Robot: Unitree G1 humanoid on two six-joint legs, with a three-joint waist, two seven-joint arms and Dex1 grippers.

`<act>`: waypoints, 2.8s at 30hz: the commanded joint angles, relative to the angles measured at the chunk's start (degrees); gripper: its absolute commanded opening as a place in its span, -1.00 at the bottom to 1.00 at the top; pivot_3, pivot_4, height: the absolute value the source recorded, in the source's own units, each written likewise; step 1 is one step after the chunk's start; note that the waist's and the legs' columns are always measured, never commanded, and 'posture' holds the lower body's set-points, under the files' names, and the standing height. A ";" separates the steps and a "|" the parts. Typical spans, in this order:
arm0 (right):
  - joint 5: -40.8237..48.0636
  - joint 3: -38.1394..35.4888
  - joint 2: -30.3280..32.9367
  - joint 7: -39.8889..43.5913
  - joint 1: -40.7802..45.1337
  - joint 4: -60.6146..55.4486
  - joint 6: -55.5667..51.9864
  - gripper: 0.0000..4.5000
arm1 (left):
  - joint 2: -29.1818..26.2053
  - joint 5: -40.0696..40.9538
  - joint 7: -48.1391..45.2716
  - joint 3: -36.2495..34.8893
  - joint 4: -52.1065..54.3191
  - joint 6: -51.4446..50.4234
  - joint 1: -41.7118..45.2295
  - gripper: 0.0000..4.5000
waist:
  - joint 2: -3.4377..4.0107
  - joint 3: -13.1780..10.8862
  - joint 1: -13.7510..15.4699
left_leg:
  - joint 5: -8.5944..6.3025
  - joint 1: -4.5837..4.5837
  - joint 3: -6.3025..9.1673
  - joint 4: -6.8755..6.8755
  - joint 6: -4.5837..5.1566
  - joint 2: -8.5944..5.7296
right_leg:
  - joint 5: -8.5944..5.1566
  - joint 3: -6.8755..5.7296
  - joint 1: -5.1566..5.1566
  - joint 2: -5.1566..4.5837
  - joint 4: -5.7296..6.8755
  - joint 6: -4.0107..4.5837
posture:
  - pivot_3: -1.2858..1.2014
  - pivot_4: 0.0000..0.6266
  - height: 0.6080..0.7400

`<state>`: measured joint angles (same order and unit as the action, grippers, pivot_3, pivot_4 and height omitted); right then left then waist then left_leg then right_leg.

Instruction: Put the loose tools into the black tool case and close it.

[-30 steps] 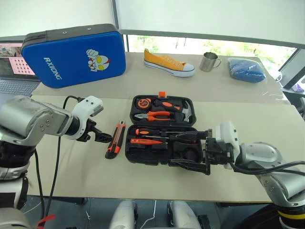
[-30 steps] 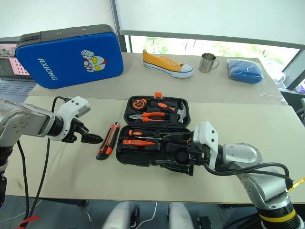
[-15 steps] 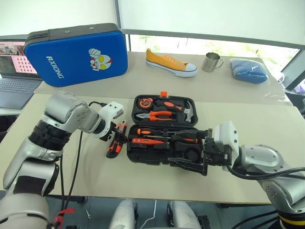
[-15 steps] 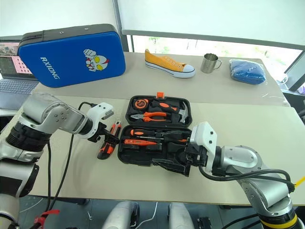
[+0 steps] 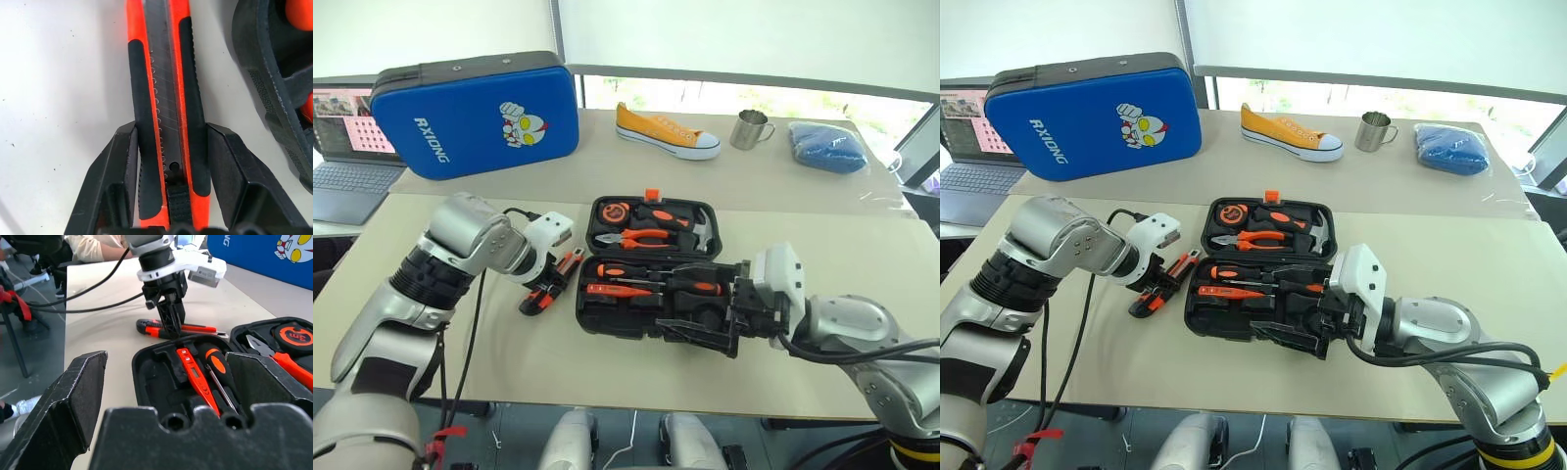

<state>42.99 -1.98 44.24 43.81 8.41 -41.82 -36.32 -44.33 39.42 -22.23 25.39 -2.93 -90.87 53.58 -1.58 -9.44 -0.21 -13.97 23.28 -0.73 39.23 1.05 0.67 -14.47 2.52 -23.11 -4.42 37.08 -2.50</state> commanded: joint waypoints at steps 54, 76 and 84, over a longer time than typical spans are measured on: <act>3.95 -13.86 5.69 0.86 -20.03 -10.16 1.57 1.00 | 6.07 -26.95 -61.06 5.97 8.04 41.97 -0.36 0.82 | -0.02 -0.01 0.66 | -0.11 0.52 0.12 0.58 0.20 0.05 | 0.02 -0.01 -0.04 0.13 -0.04 -0.17 | 0.03 -0.52 0.98; 4.69 -11.95 6.47 -0.36 -15.64 -8.73 0.00 1.00 | 2.39 -29.11 -62.67 0.04 5.72 65.19 -9.00 -0.97 | -0.02 -0.01 0.75 | -0.11 0.55 0.11 0.58 0.20 0.06 | 0.03 -0.02 -0.05 0.11 -0.06 -0.16 | 0.03 -0.52 0.98; 4.65 -12.34 6.29 -0.40 -15.92 -8.71 -0.09 1.00 | 0.77 -35.79 -61.61 2.65 4.91 69.12 -10.35 -0.97 | -0.02 -0.01 0.75 | -0.11 0.54 0.11 0.58 0.20 0.06 | 0.03 -0.02 -0.05 0.12 -0.06 -0.16 | 0.03 -0.52 0.98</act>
<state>46.46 -12.99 50.25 43.49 -7.71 -49.83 -36.63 -43.38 6.26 -84.83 27.38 1.53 -23.40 43.36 -1.60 -9.46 0.54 -14.08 23.82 -0.62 39.82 1.25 0.73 -14.45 2.50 -23.16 -4.31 37.02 -2.66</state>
